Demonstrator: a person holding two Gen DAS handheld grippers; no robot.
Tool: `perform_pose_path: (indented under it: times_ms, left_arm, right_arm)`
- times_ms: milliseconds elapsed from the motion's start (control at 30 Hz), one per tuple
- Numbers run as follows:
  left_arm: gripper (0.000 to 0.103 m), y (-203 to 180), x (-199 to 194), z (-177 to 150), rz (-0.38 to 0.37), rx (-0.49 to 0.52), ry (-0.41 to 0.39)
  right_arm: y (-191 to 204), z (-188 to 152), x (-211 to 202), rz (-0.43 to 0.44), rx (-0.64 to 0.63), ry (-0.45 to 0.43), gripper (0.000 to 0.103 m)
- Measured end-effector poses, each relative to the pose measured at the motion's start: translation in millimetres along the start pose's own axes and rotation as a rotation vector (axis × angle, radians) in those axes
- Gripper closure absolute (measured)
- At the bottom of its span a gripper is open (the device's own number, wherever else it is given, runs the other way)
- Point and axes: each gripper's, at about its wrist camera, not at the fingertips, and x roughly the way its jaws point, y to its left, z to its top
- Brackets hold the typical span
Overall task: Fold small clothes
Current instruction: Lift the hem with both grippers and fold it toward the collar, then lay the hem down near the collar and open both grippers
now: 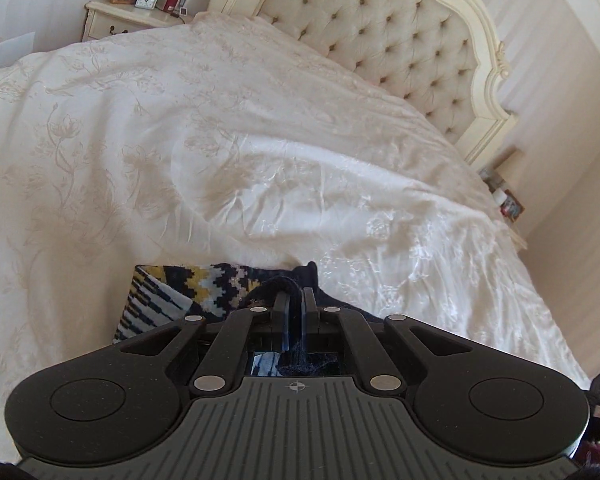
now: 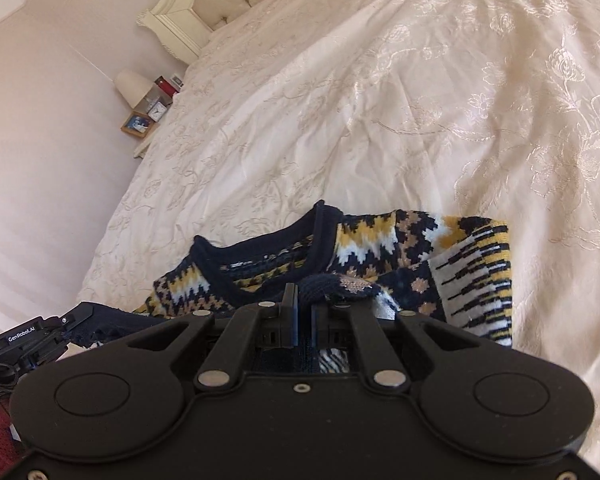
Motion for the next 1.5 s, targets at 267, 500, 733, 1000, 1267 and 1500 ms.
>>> perform_pose_path:
  times_ms: [267,500,733,1000,1267,1500]
  left_arm:
    - [0.096,13.0,53.9,4.8,0.081,0.015,0.086]
    - [0.088,19.9,69.3,16.6,0.127,0.014,0.057]
    - [0.08,12.6,59.8,38.9,0.145,0.066,0.03]
    - [0.078,-27.6,36.0,4.9,0.119,0.238,0.133]
    - [0.078,-49.0,28.7,-60.2,0.114,0.381,0.282]
    - [0.077,-25.9,33.1,-79.4,0.207,0.433,0.347]
  right_arm:
    - [-21.7,12.6,43.4,-0.051,0.047,0.059,0.089]
    - [-27.6,19.6,58.2,-0.078,0.081,0.071,0.08]
    - [-28.4,29.8,41.1,-0.08,0.123,-0.038,0.041]
    - [12.1,20.9,23.4,-0.096,-0.085,-0.004,0.036]
    - [63.2,-35.2,35.1,-0.097,-0.337,0.144,0.034]
    - [46.8,-50.4,48.9,-0.235,-0.427,0.213,0.034]
